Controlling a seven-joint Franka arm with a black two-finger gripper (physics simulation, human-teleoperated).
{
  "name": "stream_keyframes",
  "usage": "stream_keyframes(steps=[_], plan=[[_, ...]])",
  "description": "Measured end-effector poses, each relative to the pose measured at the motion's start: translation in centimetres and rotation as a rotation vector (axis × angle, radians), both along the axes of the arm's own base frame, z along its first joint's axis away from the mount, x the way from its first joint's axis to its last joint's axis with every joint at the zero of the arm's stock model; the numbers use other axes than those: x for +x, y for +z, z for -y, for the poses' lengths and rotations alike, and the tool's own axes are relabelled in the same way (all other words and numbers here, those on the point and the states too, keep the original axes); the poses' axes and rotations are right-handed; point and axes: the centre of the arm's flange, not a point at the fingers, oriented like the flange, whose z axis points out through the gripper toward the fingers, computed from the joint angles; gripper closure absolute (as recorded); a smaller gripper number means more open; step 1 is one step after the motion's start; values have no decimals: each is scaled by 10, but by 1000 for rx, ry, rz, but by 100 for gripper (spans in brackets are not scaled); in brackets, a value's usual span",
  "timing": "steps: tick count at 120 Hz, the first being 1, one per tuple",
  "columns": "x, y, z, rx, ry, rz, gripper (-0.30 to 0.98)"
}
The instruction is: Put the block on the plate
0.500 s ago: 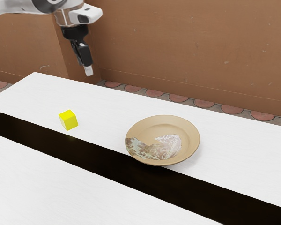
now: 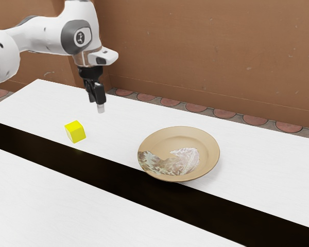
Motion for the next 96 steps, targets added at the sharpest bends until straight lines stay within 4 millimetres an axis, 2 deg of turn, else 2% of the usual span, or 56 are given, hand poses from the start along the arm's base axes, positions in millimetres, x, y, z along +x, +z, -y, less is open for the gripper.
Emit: stream_keyframes(steps=[18,31,54,67,81,96], plan=[[10,-39,-68,-14,88,-7,0],[21,-60,-103,-18,110,3,0],[12,-74,-162,-41,125,13,0],[13,-89,-182,-46,111,5,0],[37,-89,-204,-17,81,34,0],[53,-93,-211,-25,39,36,0]])
